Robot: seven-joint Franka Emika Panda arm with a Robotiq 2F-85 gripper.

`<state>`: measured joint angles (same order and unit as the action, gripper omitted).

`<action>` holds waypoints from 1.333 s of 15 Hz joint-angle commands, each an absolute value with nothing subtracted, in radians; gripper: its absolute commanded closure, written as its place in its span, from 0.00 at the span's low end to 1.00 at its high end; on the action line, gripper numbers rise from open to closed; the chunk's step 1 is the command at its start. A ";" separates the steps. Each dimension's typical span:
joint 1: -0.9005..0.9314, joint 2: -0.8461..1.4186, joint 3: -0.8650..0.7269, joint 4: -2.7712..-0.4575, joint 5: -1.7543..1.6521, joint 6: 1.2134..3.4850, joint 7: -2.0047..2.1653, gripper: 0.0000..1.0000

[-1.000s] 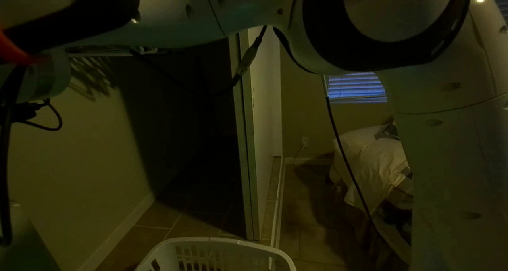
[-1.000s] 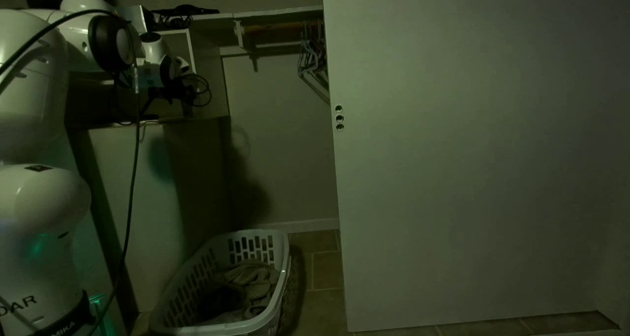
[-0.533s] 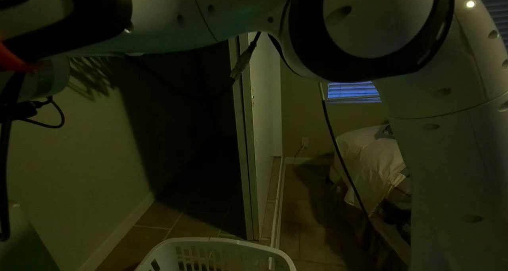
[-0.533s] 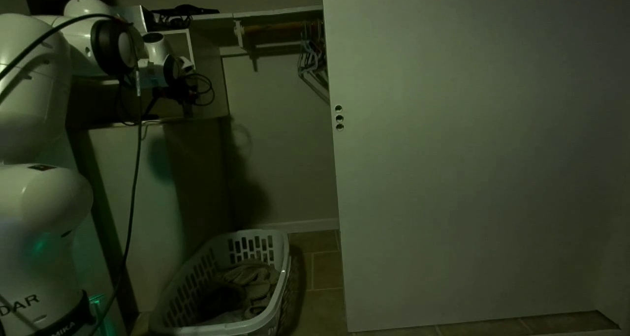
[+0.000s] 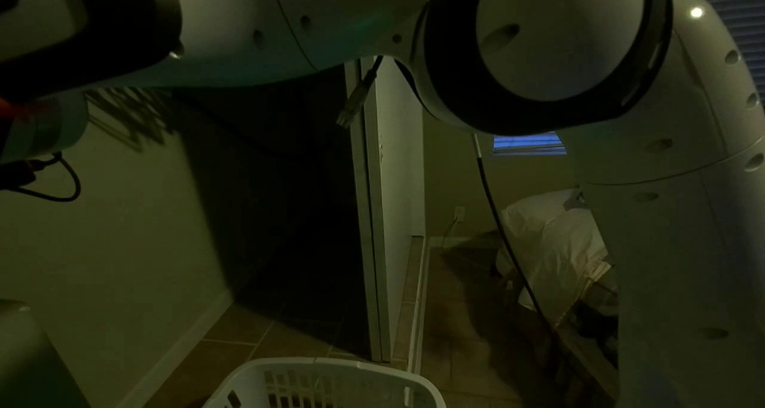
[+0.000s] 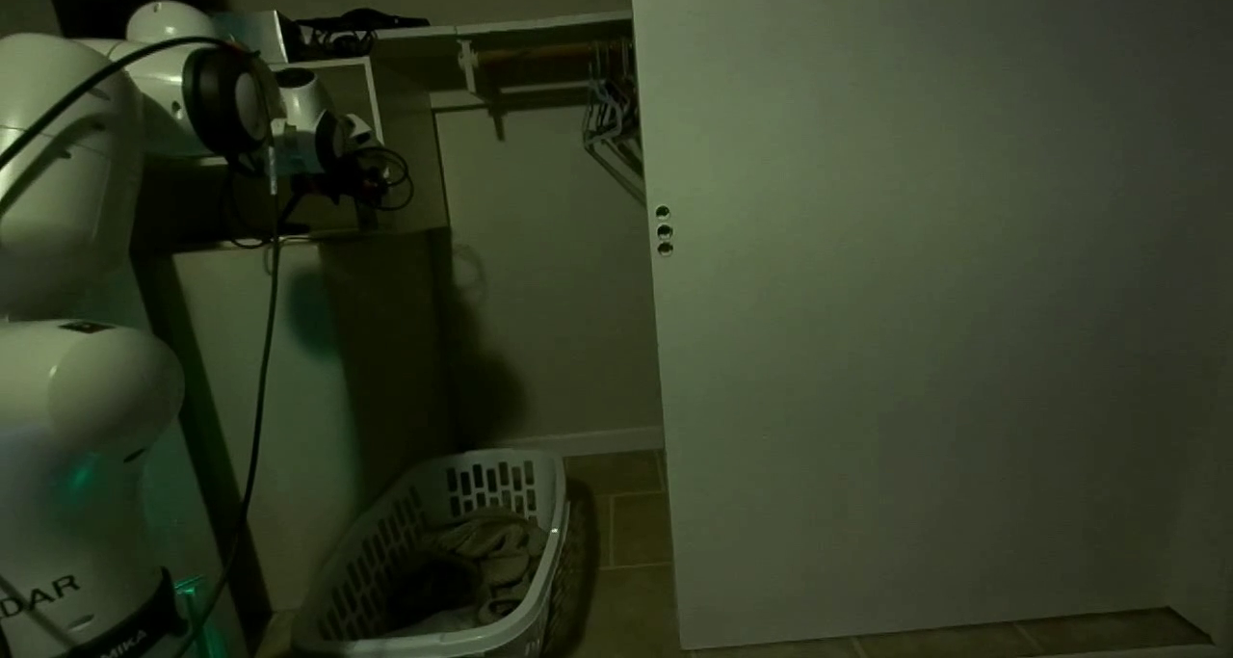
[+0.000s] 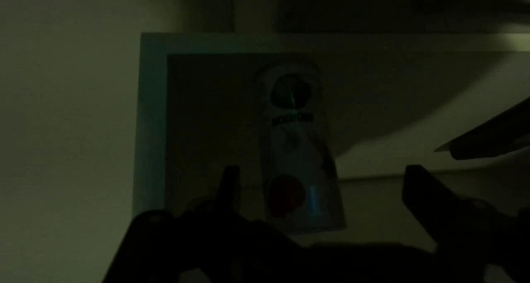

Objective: Remove the black object from the bottom shelf and put it on the top shelf

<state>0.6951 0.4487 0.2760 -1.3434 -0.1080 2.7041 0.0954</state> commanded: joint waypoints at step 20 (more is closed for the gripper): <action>0.703 0.421 0.267 -1.333 -0.116 2.657 0.116 0.79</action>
